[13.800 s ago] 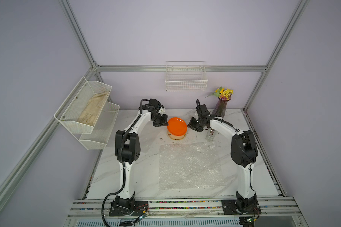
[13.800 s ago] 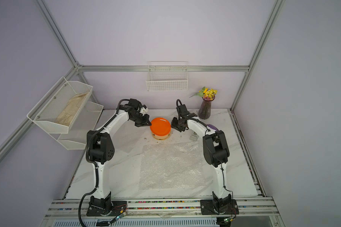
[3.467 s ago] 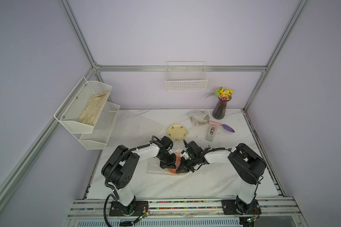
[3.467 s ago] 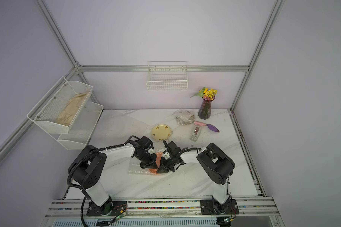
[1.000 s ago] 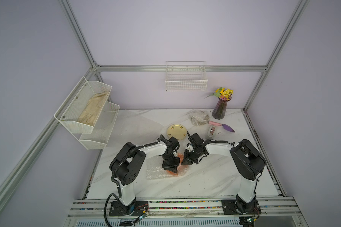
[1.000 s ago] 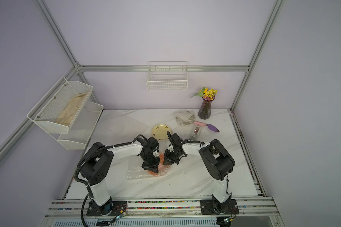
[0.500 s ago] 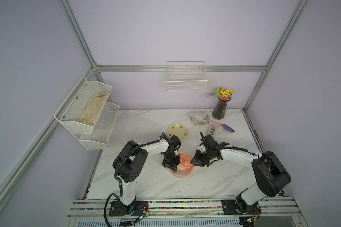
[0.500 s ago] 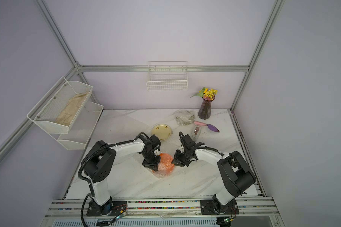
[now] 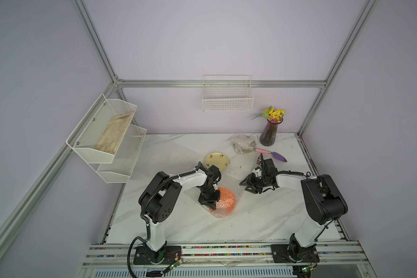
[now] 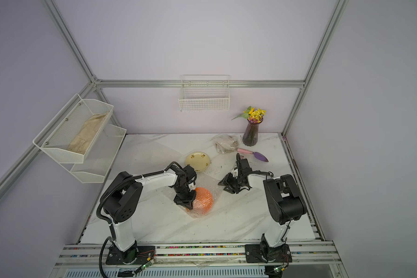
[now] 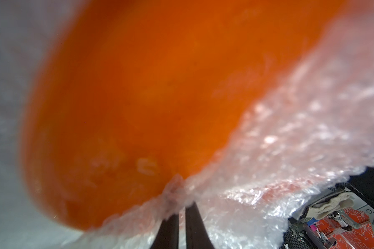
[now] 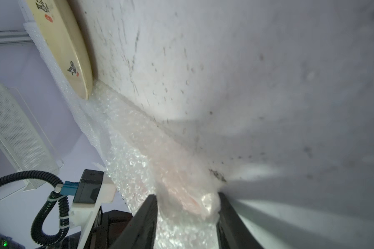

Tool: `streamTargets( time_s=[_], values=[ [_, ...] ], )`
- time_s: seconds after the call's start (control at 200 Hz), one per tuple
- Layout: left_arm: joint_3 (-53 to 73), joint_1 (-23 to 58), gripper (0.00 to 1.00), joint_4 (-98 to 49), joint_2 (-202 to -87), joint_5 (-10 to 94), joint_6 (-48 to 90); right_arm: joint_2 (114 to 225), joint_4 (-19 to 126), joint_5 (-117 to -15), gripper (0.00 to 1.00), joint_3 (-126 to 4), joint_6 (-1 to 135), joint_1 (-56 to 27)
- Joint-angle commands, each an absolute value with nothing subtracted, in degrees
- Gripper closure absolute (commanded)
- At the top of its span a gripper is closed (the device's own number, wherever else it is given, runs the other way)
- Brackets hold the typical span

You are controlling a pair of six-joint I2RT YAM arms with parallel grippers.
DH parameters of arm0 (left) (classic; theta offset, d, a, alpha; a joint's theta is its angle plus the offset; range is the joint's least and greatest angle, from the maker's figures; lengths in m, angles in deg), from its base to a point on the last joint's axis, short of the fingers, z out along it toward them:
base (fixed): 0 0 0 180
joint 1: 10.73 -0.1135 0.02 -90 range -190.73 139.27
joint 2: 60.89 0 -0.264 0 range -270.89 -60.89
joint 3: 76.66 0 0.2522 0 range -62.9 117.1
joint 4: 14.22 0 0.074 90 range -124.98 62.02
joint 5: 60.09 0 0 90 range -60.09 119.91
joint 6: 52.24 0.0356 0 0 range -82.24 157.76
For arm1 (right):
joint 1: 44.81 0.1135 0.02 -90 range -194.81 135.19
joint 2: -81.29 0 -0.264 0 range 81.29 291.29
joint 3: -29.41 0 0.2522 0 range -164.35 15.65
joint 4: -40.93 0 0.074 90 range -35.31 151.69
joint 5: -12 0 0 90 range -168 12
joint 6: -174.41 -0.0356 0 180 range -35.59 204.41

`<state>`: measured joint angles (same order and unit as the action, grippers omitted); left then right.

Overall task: Wrap dinner plates in bubble wrap
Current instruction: Wrap the plate in the bubble wrap.

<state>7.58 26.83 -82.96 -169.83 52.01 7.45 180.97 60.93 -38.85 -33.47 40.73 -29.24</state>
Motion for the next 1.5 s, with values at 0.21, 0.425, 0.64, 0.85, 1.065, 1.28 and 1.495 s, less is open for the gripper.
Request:
streamTargets(
  time_s=[0.21, 0.425, 0.64, 0.85, 1.065, 1.28, 1.495],
  values=[
    [8.4, 26.4, 0.9, -85.2, -173.2, 44.0, 8.4, 176.0, 64.4, -41.1, 1.0, -38.1, 48.6, -28.1],
    [8.3, 26.4, 0.91, -84.8, -173.9, 43.2, 8.3, 173.0, 67.5, -37.5, 1.0, -40.4, 50.1, -18.3],
    [7.9, 26.4, 0.92, -84.5, -173.4, 42.0, 7.4, 175.6, 64.4, -36.3, 1.0, -37.5, 44.0, -7.0],
    [8.2, 26.4, 0.92, -84.5, -173.6, 40.6, 6.9, 180.1, 61.3, -34.8, 1.0, -34.2, 40.4, -1.9],
    [10.8, 25.6, 0.92, -84.9, -173.4, 38.2, 6.0, 186.3, 65.6, -34.8, 1.0, -35.0, 41.0, -1.0],
    [19.2, 25.1, 0.87, -88.0, -168.0, 41.0, 3.7, 188.4, 72.2, -37.5, 1.0, -35.5, 42.7, -0.8],
    [17.5, 27.9, 0.82, -83.5, -162.9, 56.6, -0.6, 189.6, 73.1, -37.6, 1.0, -35.8, 42.4, -0.8]
  ],
)
